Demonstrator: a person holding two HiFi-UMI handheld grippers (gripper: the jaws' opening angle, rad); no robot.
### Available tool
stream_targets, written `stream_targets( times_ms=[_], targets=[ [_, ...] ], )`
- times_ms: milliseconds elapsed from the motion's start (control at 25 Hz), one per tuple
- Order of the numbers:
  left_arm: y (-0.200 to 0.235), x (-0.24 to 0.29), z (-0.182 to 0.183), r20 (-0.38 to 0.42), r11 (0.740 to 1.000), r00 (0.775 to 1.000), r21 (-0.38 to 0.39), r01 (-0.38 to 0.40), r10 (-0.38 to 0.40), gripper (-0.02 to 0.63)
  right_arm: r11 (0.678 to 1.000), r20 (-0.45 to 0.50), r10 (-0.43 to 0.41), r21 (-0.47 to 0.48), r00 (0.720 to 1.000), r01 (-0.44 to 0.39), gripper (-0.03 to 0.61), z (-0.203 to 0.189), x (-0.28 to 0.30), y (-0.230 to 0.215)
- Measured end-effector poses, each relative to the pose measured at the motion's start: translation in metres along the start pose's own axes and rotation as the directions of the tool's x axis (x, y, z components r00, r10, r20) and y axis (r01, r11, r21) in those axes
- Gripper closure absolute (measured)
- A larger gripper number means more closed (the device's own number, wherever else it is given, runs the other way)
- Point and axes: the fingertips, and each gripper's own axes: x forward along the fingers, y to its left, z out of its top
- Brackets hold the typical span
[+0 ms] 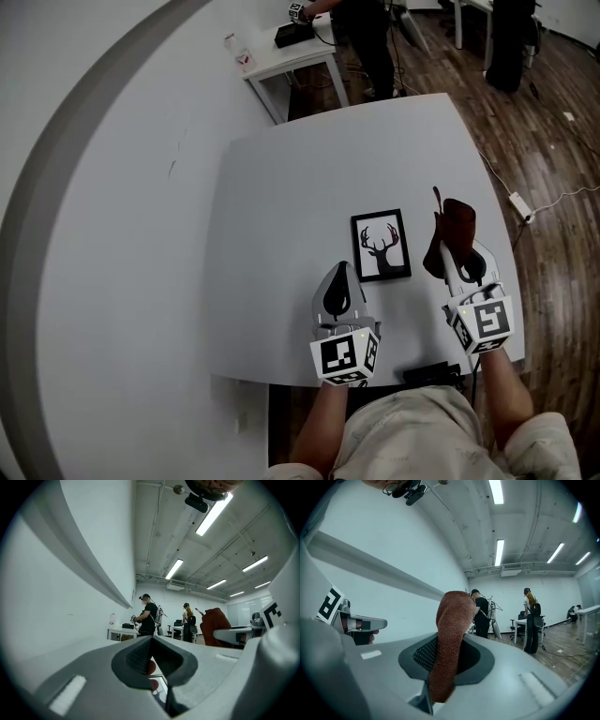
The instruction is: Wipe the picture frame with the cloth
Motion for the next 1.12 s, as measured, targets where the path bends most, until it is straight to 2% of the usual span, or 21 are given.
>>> stream_targets(
  times_ms=[200, 1120],
  targets=[
    [-0.002, 0.0, 0.001, 0.0, 1.0, 1.0, 0.03, -0.004, 0.004, 0.614, 1.0, -0.015, -0.005, -0.012, 1.0, 0.004, 0.485, -0.001, -0.002, -0.002],
    [-0.011, 0.003, 0.007, 0.012, 1.0, 1.0, 0.021, 0.012, -0.012, 0.614, 0.999, -0.052, 0.008, -0.042, 0.999, -0.01, 0.486, -0.005, 0.0, 0.002]
  ],
)
